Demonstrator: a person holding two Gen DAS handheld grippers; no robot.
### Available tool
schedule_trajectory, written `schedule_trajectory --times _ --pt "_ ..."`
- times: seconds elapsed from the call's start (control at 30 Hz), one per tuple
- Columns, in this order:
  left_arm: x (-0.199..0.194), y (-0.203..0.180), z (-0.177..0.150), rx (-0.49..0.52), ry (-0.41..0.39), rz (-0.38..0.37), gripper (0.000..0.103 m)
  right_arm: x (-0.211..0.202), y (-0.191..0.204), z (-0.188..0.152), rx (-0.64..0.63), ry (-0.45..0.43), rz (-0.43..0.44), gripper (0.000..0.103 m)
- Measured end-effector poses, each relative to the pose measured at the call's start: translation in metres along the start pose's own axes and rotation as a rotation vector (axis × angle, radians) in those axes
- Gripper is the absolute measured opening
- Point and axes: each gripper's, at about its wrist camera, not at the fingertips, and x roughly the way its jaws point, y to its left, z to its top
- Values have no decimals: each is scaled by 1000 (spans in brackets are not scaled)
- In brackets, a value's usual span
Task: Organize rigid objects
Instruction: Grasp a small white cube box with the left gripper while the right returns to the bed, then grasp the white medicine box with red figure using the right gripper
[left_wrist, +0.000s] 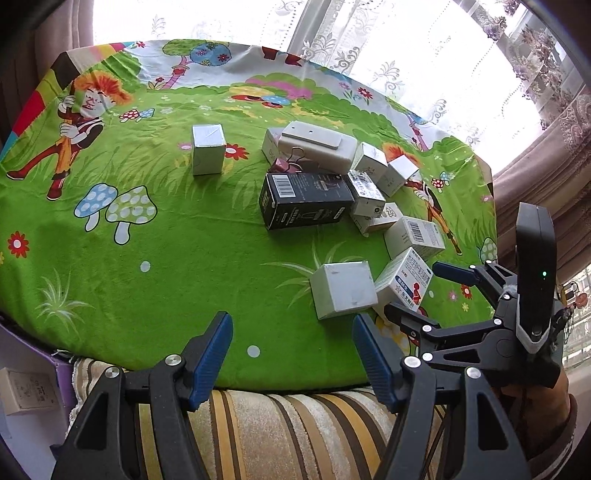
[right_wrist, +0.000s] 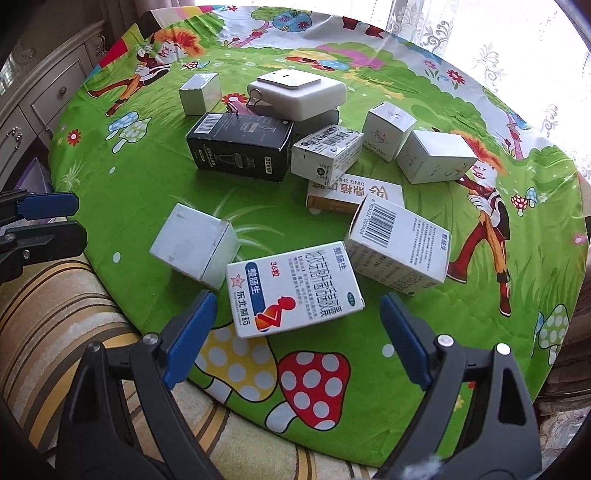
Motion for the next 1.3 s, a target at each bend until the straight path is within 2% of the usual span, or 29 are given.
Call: schedule_trajectory --times 0.13,0.27,0.33,0.4,0.5,0.63,0.7,0.87,0.93,1.07,1.3 --pt "12 -14 2 24 25 4 68 6 -6 -1 23 7 10 91" --pt "23 -31 3 53 46 12 68 7 -11 -4 49 2 22 86" --pt "29 -38 4 58 56 19 68 7 -13 -6 65 2 28 80" --pt "35 -44 4 64 66 29 68 6 -17 -7 83 0 30 68" --pt "42 -50 6 65 81 36 68 4 -25 -11 123 -8 36 58" --pt "55 -58 9 61 100 58 68 1 -37 -15 181 -22 86 58" --pt "61 -58 11 53 110 65 68 1 -44 -17 217 -16 109 66" --pt "71 -57 15 44 121 75 67 -5 -56 -26 301 -21 120 74" --pt "74 -56 16 48 123 75 52 -8 -58 -27 332 -28 124 75" --pt "73 -49 16 30 113 58 51 -15 -55 -23 388 -50 148 77" --pt "59 -27 14 -28 70 44 51 -7 -45 -4 458 -29 92 79"
